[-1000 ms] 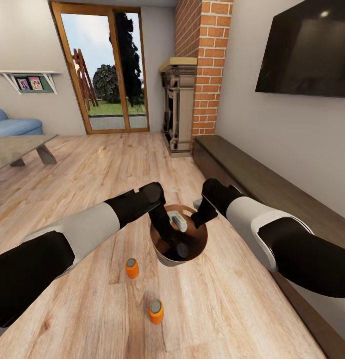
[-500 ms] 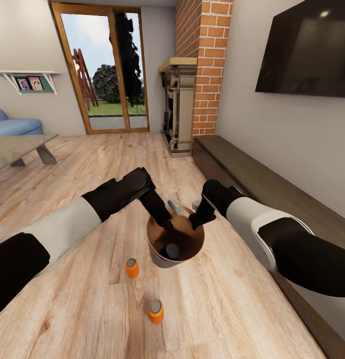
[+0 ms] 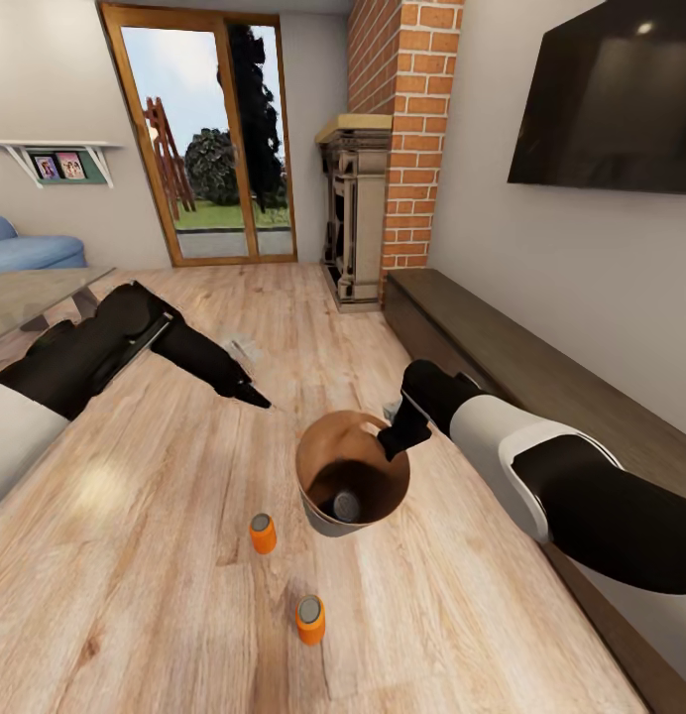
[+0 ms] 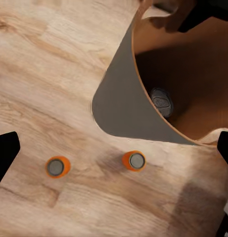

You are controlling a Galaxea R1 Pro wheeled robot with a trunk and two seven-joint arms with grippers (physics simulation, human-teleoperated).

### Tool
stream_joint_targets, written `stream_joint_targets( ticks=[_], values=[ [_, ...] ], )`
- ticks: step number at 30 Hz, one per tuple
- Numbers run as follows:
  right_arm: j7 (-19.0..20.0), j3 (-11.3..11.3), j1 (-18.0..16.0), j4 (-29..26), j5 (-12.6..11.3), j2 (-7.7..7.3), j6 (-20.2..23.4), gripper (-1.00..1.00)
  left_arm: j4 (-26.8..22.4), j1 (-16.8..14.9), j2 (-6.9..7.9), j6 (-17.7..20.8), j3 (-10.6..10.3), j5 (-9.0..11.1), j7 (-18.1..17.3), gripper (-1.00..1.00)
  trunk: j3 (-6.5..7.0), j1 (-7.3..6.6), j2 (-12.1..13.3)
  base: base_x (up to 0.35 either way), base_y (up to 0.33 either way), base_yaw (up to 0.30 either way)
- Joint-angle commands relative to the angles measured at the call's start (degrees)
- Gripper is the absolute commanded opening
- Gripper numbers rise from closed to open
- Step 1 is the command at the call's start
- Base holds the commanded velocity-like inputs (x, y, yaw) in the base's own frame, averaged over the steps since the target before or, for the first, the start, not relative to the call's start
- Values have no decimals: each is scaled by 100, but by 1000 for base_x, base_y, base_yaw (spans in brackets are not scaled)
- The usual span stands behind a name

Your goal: Put the three can of soda from the living room inside the tash can in the kitchen.

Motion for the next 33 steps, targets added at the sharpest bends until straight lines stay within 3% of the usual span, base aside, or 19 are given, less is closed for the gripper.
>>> stream_joint_targets(
  ticks=[1,4,7,10,11,13,14,16,17,23,28,33],
  values=[
    [0,-159,8,-7,-175,2,38,-100,-13,3,97,2,112,6,-65,100,1,0,0,0,0,0],
    [-10,-149,83,-46,-161,2,38,-100,-44,139,398,2,541,6,-255,100,1,0,0,0,0,0],
    [-15,-145,122,-58,-155,2,38,-100,-52,439,515,2,873,-11,-309,100,1,0,0,0,0,0],
    [-16,-143,145,-66,-153,-73,38,-100,-27,854,571,-269,1246,-67,-256,100,1,0,0,0,0,0],
    [-16,-142,158,-72,-151,-154,38,-100,-13,1163,579,-507,1463,-151,-67,100,1,0,0,0,0,0],
    [-17,-141,170,-75,-151,-238,38,-100,-6,1460,577,-700,1645,-212,236,100,1,0,0,0,0,0],
    [-17,-141,178,-76,-150,-330,38,-100,-2,1708,574,-836,1789,-246,554,100,1,0,0,0,0,0],
    [-17,-139,183,-75,-150,-448,38,-100,2,1913,569,-935,1888,-271,833,100,1,0,0,0,0,0],
    [-17,-139,186,-74,-150,-578,38,-100,6,2133,562,-1041,1954,-281,1085,100,1,0,0,0,0,0],
    [-19,-134,200,-73,-150,-962,38,-100,-18,2988,517,-1607,2054,-281,1958,100,1,0,0,0,0,0],
    [-18,-138,320,-86,-144,-1159,38,-100,-194,3338,507,-1765,2077,-174,2329,100,1,0,0,0,0,0],
    [-11,-133,445,-95,-146,-1308,38,-100,-301,3469,460,-1758,2080,-131,2726,100,1,0,0,0,0,0]
  ],
)
